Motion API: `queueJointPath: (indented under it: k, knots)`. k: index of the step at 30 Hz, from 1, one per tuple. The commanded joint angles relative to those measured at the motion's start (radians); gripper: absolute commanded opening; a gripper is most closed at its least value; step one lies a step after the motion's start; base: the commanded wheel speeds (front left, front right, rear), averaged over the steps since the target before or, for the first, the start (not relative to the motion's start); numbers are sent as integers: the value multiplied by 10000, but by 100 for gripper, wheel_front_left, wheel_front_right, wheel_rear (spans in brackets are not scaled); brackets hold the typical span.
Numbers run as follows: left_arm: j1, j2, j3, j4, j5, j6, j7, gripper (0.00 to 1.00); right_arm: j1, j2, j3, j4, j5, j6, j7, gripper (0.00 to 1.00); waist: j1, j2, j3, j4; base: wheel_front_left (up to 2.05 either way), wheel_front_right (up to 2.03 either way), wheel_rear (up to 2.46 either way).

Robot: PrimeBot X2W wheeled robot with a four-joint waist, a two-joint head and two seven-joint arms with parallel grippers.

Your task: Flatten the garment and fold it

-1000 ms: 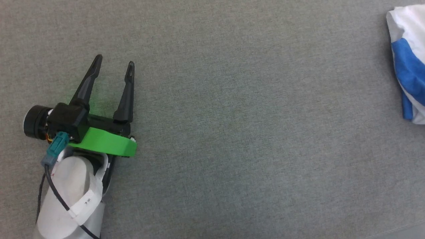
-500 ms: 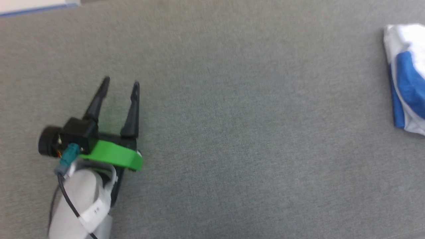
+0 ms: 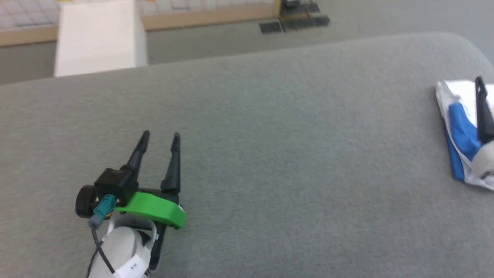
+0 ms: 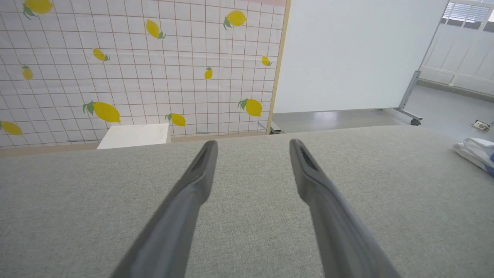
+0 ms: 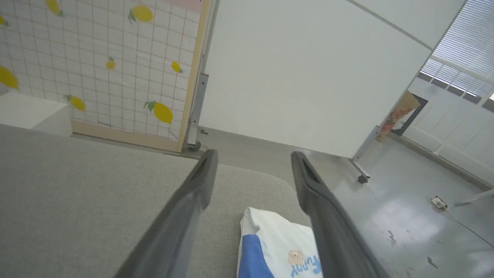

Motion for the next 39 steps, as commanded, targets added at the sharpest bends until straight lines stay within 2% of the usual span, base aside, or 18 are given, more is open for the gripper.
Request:
queueJointPath:
  k: [1,6,10,16,26,39]
  knots:
    - [96,-54,-20,47,-93,-49,-44,100,431,339,-5,-417,135,-19,-151,100,1,0,-811,898,0,0,0]
    - [142,-197,-225,229,-103,-125,-45,100,1637,1475,-76,-1731,495,-19,-766,100,1,0,-1122,1396,0,0,0]
    - [218,-329,-252,343,-81,-80,-46,100,2395,2240,-12,-1985,593,-19,-1146,100,1,0,-1327,1682,0,0,0]
    - [426,-467,-258,548,-56,-77,-46,100,3155,2899,-76,-1751,638,-19,-1633,100,1,0,-1598,2024,0,0,0]
    - [933,-632,-112,717,-49,-26,-47,100,4039,3157,-25,-1451,447,-19,-1988,100,1,0,-1969,2425,0,0,0]
    - [1360,-721,89,738,-39,-32,-47,100,4383,3163,163,-1298,781,-19,-1931,100,1,0,-1984,2467,0,0,0]
